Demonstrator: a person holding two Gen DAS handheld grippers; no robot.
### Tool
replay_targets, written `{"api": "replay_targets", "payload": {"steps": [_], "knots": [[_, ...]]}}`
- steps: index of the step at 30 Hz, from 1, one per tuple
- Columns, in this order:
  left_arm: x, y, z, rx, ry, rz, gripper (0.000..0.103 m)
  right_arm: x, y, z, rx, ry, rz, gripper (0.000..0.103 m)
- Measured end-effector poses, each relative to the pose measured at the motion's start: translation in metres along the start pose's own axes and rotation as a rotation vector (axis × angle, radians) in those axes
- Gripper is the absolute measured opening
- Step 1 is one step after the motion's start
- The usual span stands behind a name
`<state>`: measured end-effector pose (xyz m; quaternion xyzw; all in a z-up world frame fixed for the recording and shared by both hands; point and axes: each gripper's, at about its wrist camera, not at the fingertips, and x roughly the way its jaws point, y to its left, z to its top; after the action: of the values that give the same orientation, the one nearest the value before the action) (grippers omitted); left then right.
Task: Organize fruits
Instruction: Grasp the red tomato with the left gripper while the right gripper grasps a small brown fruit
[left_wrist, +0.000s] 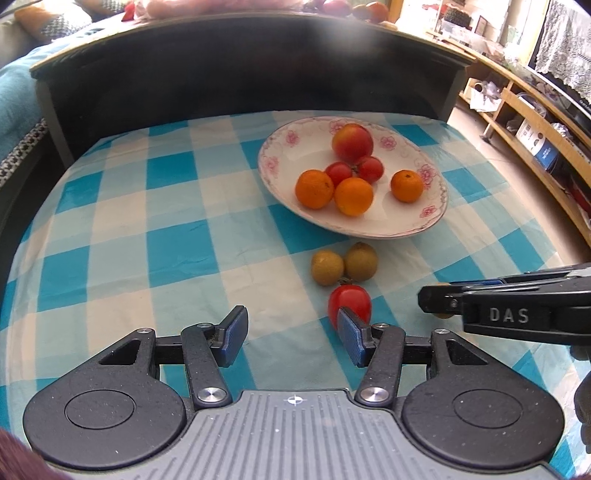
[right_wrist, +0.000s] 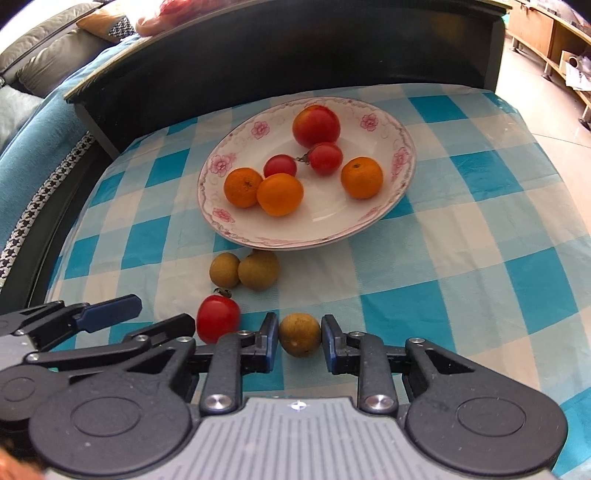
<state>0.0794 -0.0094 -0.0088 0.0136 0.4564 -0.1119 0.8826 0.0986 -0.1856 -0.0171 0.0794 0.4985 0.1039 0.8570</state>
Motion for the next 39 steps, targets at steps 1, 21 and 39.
{"api": "replay_targets", "payload": {"steps": [1,21,39], "knots": [[0.0,-0.001,0.001,-0.003,-0.003,-0.005,0.062,-0.002,-0.003,-0.001,0.002,-0.005,-0.006,0.03],[0.021,-0.019,-0.001,0.004,0.002,-0.025,0.059,-0.008,-0.033,-0.012,0.05,-0.001,-0.02,0.031],[0.007,-0.016,-0.011,0.02,-0.01,-0.031,0.038,-0.006,-0.021,-0.012,0.003,0.01,-0.019,0.031]]}}
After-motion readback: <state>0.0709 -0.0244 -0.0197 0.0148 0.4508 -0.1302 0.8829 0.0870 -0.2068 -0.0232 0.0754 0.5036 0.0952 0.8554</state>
